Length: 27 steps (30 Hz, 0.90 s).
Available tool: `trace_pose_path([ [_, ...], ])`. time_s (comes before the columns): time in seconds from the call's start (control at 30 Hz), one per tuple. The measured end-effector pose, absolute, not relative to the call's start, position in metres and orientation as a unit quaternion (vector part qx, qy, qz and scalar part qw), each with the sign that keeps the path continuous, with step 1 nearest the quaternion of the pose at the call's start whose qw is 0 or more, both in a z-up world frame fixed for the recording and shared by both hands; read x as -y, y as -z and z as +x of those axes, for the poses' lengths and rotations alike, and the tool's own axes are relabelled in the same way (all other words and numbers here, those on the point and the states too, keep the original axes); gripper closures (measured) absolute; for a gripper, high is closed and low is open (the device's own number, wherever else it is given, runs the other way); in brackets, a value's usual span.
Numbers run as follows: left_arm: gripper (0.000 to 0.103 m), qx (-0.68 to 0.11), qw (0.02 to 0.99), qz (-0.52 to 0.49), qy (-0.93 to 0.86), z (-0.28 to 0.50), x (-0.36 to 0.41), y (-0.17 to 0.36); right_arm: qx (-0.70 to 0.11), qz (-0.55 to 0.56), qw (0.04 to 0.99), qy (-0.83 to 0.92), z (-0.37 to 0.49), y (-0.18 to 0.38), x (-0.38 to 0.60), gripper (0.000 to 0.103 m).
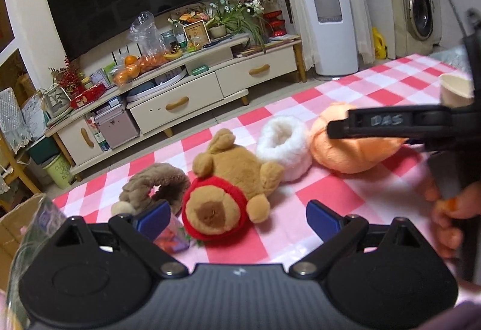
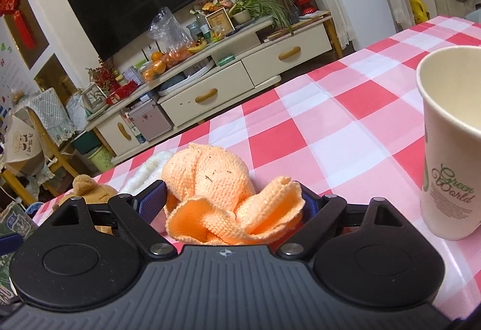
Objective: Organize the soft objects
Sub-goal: 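Grasp the brown teddy bear with left tool while right tool grasps orange knitted plush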
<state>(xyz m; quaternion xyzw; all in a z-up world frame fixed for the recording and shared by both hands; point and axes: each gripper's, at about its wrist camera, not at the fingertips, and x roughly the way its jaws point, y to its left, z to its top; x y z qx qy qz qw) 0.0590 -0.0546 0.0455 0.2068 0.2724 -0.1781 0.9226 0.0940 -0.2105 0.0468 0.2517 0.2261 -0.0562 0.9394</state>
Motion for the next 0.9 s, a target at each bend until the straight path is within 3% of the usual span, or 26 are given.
trace_pose_path([
  [0.37,0.01,-0.27,0.914,0.251,0.172,0.101,0.069,-0.029,-0.221,0.269,0.936,0.057,0.094,-0.046,0.21,0.0],
  [0.47,0.015,-0.27,0.913,0.25,0.175,0.108,0.071,-0.026,-0.222,0.263,0.937,0.056,0.094,-0.046,0.209,0.0],
  [0.53,0.027,-0.274,0.912,0.246,0.179,0.11,0.071,-0.024,-0.223,0.261,0.938,0.056,0.094,-0.046,0.21,0.0],
  [0.7,0.033,-0.281,0.914,0.24,0.165,0.111,0.072,-0.023,-0.225,0.245,0.942,0.051,0.094,-0.047,0.208,0.001],
  [0.77,0.035,-0.287,0.915,0.233,0.162,0.111,0.072,-0.025,-0.226,0.235,0.944,0.05,0.094,-0.047,0.207,0.008],
  [0.83,0.036,-0.291,0.916,0.225,0.162,0.109,0.071,-0.027,-0.224,0.229,0.946,0.046,0.094,-0.048,0.207,0.022],
  [0.9,0.037,-0.295,0.916,0.218,0.163,0.108,0.07,-0.028,-0.225,0.228,0.947,0.038,0.096,-0.048,0.209,0.027],
])
